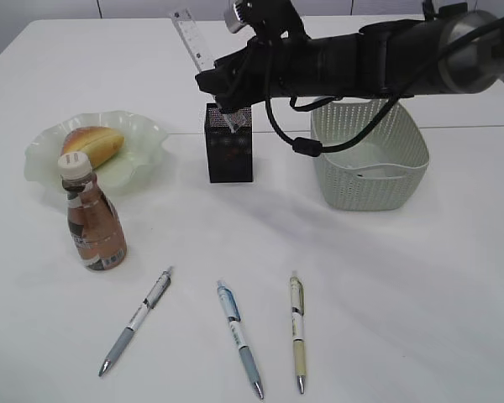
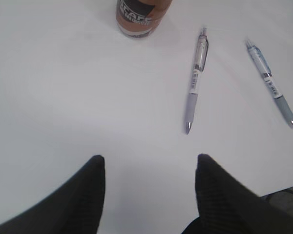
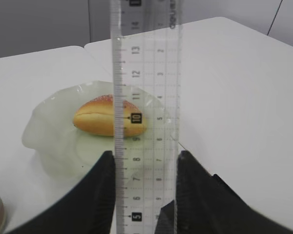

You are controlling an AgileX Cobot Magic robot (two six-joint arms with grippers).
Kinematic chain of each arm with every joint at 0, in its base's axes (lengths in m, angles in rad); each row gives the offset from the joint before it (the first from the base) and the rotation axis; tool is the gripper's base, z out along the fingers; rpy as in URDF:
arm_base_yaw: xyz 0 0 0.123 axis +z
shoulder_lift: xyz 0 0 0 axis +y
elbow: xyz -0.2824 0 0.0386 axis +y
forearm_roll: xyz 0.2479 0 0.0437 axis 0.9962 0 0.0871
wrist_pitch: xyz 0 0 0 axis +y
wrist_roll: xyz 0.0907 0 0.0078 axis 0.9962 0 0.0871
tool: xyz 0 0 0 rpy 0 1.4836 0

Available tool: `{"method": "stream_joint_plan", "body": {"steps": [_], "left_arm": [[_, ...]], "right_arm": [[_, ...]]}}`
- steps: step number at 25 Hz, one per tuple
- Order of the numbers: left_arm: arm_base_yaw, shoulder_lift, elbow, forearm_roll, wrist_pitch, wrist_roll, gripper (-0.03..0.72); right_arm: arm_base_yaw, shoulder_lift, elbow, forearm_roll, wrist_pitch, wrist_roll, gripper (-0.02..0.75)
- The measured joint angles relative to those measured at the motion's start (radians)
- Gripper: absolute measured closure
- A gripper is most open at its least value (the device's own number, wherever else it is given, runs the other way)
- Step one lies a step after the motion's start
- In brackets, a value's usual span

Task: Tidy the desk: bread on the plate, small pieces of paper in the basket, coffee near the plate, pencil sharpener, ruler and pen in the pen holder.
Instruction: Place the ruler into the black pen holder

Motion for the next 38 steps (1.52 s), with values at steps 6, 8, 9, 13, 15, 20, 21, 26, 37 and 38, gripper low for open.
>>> {"method": "stream_joint_plan", "body": {"steps": [6,8,9,13,15,20,21,26,37,38], "left_arm": [[0.0,0.0,0.0,0.0,0.0,0.0,0.255],[0.0,0.0,0.0,0.0,0.0,0.0,0.255],[0.0,0.0,0.0,0.0,0.0,0.0,0.255],[0.0,0.0,0.0,0.0,0.002,0.0,0.255],[0.0,0.0,0.0,0.0,0.002,0.0,0.255],[0.0,0.0,0.0,0.0,0.002,0.0,0.255],[0.0,0.0,0.0,0.0,0.002,0.0,0.255],[0.0,0.0,0.0,0.0,0.002,0.0,0.255],[0.0,0.0,0.0,0.0,0.002,0.0,0.255],[0.0,0.0,0.0,0.0,0.002,0.0,0.255]], "right_arm": [[-0.023,0.038,-0.074,0.005,-0.004,-0.03,0.467],[-0.038,0.057,-0.099,0.007,-0.004,-0.03,0.467],[-0.043,0.063,-0.111,0.007,-0.004,-0.03,0.467],[-0.053,0.097,-0.153,0.007,-0.004,-0.03,0.467],[-0.053,0.116,-0.173,0.007,-0.002,-0.03,0.467],[-0.053,0.182,-0.255,0.008,0.006,-0.024,0.467],[-0.053,0.198,-0.272,0.008,0.007,-0.02,0.467],[-0.053,0.238,-0.313,0.008,0.024,-0.001,0.467],[-0.053,0.285,-0.315,0.008,0.026,0.004,0.466],[-0.053,0.287,-0.315,0.008,0.026,0.004,0.466]]}}
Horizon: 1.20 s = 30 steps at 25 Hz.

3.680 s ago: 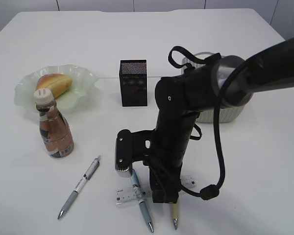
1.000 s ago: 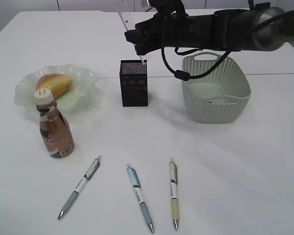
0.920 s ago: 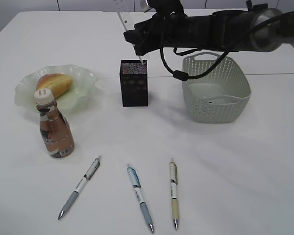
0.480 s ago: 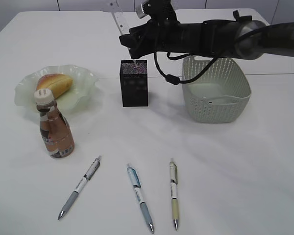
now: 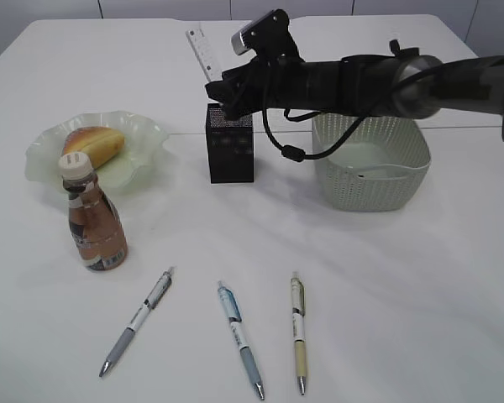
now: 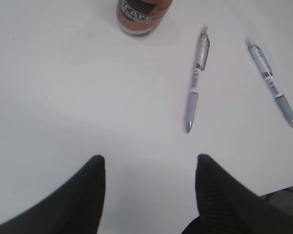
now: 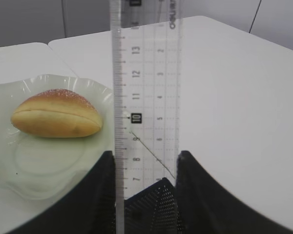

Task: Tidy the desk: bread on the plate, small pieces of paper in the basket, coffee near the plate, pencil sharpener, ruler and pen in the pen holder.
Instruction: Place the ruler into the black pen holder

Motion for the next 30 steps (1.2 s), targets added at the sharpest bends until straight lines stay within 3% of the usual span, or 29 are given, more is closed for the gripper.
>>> {"method": "stream_joint_plan", "body": {"steps": [6,11,16,22,25,30], "left_arm": [[0.0,0.0,0.0,0.0,0.0,0.0,0.256],[0.0,0.0,0.0,0.0,0.0,0.0,0.256],[0.0,0.0,0.0,0.0,0.0,0.0,0.256],[0.0,0.0,0.0,0.0,0.005,0.0,0.256],[0.0,0.0,0.0,0.0,0.005,0.0,0.256],[0.0,0.0,0.0,0.002,0.009,0.0,0.256]], "right_arm": [[0.0,0.007,0.0,0.0,-0.005,0.001,0.449],[0.0,0.007,0.0,0.0,-0.025,0.001,0.32],[0.0,0.007,0.0,0.0,-0.028,0.009,0.285],[0.0,-0.053,0.0,-0.023,-0.12,0.29,0.279],[0.0,-0.114,0.0,-0.212,-0.139,0.486,0.279],[0.0,-0.205,0.0,-0.756,-0.039,1.101,0.279]]}}
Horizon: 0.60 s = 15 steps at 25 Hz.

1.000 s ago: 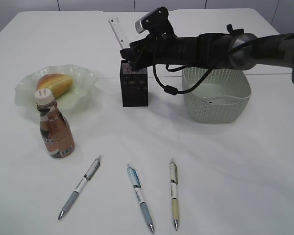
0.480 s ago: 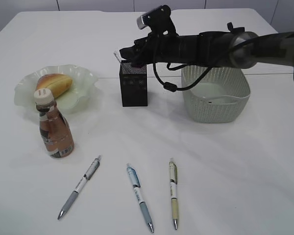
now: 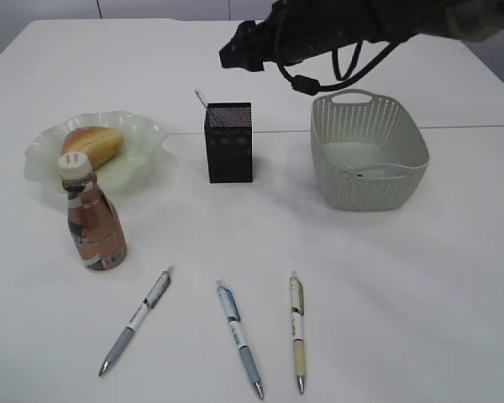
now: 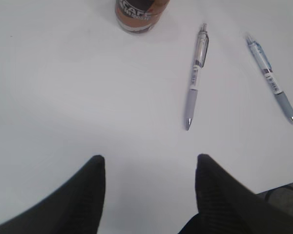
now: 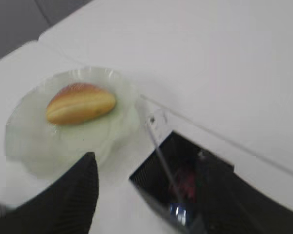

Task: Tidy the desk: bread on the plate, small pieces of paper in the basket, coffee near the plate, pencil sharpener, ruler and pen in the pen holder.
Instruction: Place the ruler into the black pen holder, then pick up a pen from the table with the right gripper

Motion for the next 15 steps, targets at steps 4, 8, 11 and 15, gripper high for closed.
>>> {"method": "stream_joint_plan", "body": {"steps": [4,8,11,15], "left_arm": [[0.0,0.0,0.0,0.006,0.002,0.0,0.256],[0.0,0.0,0.0,0.01,0.002,0.0,0.256],[0.0,0.0,0.0,0.01,0.002,0.0,0.256],[0.0,0.0,0.0,0.012,0.002,0.0,0.256]], "right_arm": [[0.015,-0.07,0.0,-0.468,0.218,0.459,0.279],[0.061,-0.143,0.0,-0.761,0.397,0.798,0.279],[0.114,-0.188,0.0,-0.853,0.51,0.905,0.279],[0.19,-0.203,-0.002,-0.987,0.679,1.047,0.279]]}}
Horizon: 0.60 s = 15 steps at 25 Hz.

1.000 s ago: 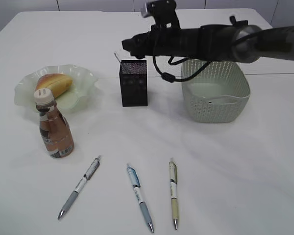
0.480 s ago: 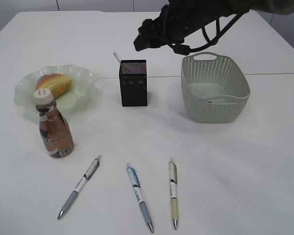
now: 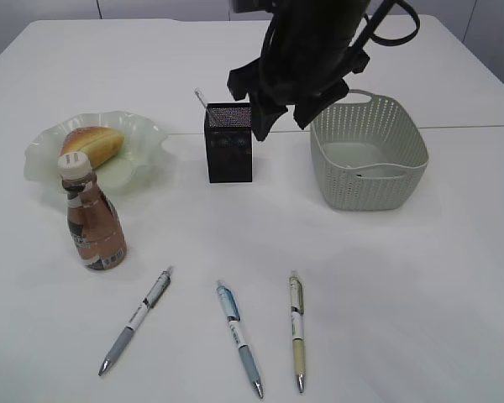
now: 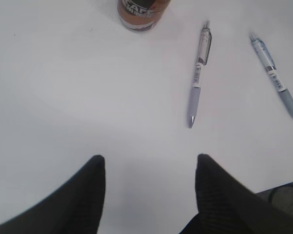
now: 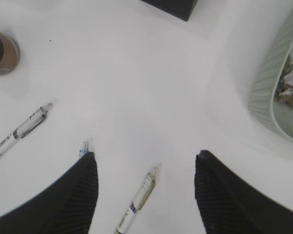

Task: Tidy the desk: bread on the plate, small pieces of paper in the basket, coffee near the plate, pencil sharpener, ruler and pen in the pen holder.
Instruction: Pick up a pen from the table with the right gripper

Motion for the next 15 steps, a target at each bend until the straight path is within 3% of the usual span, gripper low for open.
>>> {"method": "stream_joint_plan", "body": {"steps": [10,15], "left_arm": [[0.0,0.0,0.0,0.0,0.001,0.0,0.256],[0.0,0.0,0.0,0.0,0.001,0.0,0.256]], "right_arm": [[0.053,0.0,0.005,-0.006,0.033,0.191,0.279],[0.109,-0.002,0.118,-0.002,0.033,0.24,0.279]]}}
